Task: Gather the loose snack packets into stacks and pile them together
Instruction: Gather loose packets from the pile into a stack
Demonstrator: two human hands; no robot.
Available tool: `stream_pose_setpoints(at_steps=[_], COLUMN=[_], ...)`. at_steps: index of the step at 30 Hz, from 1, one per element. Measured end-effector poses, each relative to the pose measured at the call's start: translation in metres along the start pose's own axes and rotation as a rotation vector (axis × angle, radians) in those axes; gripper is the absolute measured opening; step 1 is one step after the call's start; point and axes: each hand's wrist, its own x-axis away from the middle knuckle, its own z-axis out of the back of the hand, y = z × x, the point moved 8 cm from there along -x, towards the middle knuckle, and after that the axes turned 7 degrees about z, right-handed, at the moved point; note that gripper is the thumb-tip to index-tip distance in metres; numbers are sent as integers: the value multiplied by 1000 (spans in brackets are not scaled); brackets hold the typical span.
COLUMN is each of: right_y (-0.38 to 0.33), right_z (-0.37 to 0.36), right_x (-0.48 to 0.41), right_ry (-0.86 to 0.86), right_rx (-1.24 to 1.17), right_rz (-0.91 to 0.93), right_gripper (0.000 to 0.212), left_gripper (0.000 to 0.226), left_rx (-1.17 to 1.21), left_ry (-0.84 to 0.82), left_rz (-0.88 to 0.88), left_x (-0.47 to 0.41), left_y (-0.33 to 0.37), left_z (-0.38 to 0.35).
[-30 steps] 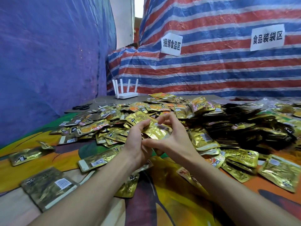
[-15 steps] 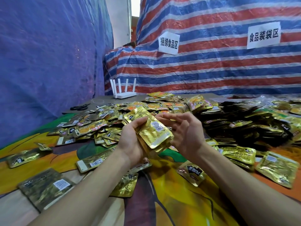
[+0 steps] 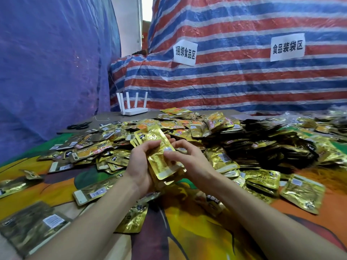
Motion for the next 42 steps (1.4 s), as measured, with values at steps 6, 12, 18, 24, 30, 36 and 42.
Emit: stream_pose_setpoints(at_steps=[6, 12, 18, 24, 30, 36, 42], right_y=[-13, -76, -141, -96, -83, -90, -77], right_z=[5, 74, 154, 188, 195, 155, 60], right_x=[2, -23, -51, -70, -60, -53, -36], right_ry=[12, 315, 618, 525, 553, 543, 249], right_rx=[84, 428, 971, 1519, 1592, 1584, 1401], right_rz=[-12, 55, 108, -328, -393, -146, 159], right_gripper=[46, 37, 54, 45, 56, 56, 52], left_gripper=[23, 45, 48, 29, 37, 28, 5], left_rx=[-74, -343, -474, -475, -452, -717, -1198], left_ry=[46, 140, 160, 203, 236, 301, 335], left_rz=[15, -106, -132, -149, -179, -346, -417], left_x=[3, 7, 7, 6, 9, 15, 23], left_y=[-5, -1, -2, 1, 9, 38, 58], left_z=[-4, -6, -5, 1, 6, 3, -18])
